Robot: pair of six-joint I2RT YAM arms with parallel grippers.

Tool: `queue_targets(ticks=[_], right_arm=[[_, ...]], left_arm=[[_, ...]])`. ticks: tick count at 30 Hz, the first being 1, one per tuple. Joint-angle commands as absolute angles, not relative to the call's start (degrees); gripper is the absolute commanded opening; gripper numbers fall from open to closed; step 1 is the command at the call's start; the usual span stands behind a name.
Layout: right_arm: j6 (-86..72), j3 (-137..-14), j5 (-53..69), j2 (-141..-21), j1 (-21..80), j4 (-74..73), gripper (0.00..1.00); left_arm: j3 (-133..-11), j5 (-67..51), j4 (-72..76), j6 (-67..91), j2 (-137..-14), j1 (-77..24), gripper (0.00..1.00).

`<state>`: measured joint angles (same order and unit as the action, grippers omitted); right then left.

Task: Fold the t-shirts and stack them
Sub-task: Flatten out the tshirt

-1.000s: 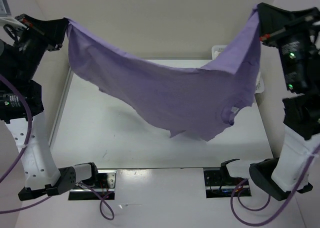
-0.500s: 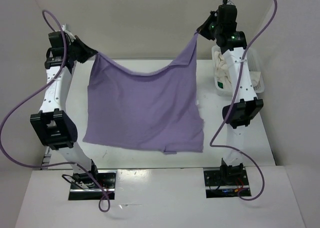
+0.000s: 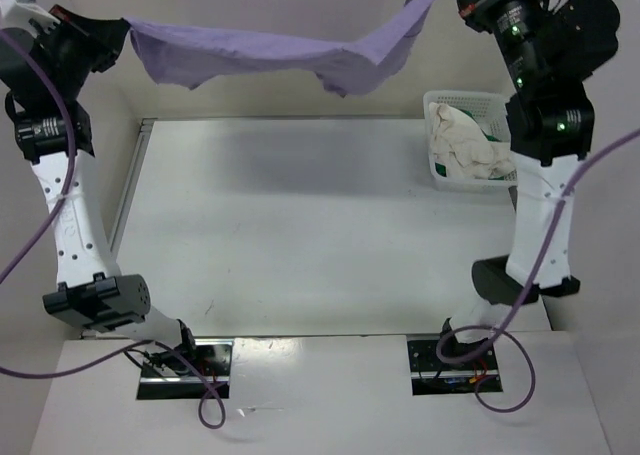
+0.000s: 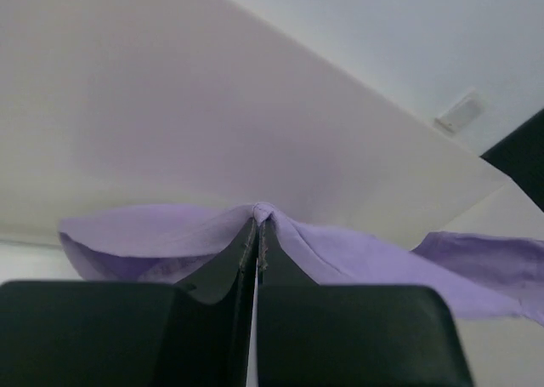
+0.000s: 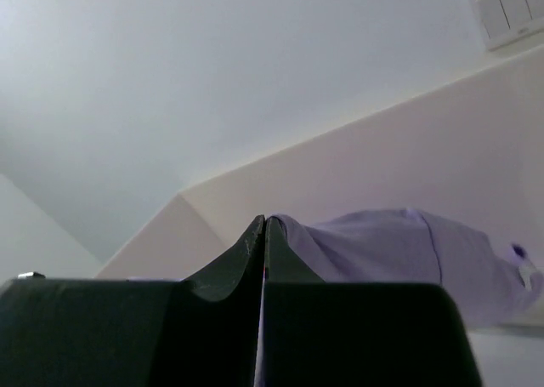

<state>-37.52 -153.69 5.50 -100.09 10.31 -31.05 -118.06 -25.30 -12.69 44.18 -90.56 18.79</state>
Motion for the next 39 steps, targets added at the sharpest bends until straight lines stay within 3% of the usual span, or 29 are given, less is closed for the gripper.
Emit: queue_targets(ticks=[1,3,11,17,23,30,39], right_arm=[[-35.8,-140.1,7.2,-95.6,10.5,-28.7,0.00],[-35.2,-123.4,7.8,-89.0,10.5,-24.6,0.00],[-33.5,-76.2,7.3,-73.6,10.5,-22.1,0.00],[-34.9,-56.4,7.2,-67.2,9.9,-25.9,0.00],[-39.6,-47.7,11.6,-58.0,9.9,-35.1,0.00],[-42.3,-46.9,12.7,-46.2,11.2,-50.8,0.00],[-42.1,-58.2,5.9,-44.5,11.3,-64.8,0.00]], left_arm=[[-107.5,-27.5,-6.3,44.4,-86.7,18.7,0.00],[-101.1,-27.5,-4.7,42.7,-83.2,18.7,0.00],[-66.3,-27.5,1.0,36.8,-70.1,18.7,0.00],[-47.1,-25.8,-4.2,33.0,-64.5,18.7,0.00],[-41.4,-22.7,-16.2,32.3,-55.8,18.7,0.00],[-50.5,-16.5,-33.0,30.6,-55.8,17.7,0.00],[-56.3,-6.2,-37.6,27.6,-57.0,15.7,0.00]])
